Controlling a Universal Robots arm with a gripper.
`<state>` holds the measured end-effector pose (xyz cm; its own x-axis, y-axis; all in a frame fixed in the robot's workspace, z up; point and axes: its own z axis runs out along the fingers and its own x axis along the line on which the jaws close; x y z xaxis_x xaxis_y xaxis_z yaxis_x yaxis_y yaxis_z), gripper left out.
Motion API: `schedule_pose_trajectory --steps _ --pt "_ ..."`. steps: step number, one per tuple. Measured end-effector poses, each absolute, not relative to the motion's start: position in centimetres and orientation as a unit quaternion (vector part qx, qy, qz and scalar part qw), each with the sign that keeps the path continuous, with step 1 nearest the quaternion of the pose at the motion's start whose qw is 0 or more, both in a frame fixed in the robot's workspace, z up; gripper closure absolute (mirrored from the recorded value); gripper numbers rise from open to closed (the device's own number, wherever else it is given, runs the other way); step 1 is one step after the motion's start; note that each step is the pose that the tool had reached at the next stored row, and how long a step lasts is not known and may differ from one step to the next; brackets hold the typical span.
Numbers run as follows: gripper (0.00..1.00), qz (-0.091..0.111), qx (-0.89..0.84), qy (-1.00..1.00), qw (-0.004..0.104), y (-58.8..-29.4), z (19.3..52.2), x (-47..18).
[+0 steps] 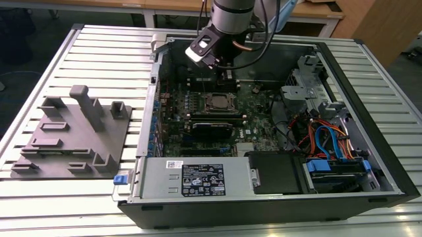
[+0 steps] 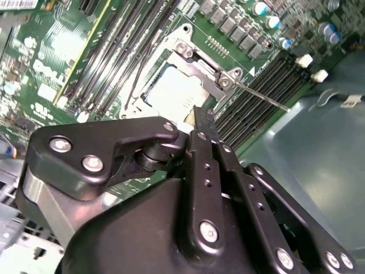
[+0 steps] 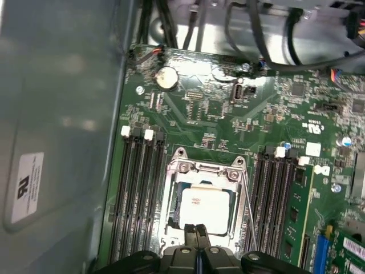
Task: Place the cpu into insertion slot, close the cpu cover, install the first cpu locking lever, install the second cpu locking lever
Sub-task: 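Install the first cpu locking lever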
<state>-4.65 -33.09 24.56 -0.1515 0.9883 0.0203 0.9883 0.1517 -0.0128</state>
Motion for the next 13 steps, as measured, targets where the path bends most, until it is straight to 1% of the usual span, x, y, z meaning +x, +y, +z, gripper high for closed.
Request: schedule_pose_trajectory --steps 7,13 --pt "0.90 -0.001 -0.604 -0.797 0.012 -33.08 24.47 -4.65" --pt "0.90 -0.003 -0.575 -0.818 0.008 -33.09 24.40 -4.65"
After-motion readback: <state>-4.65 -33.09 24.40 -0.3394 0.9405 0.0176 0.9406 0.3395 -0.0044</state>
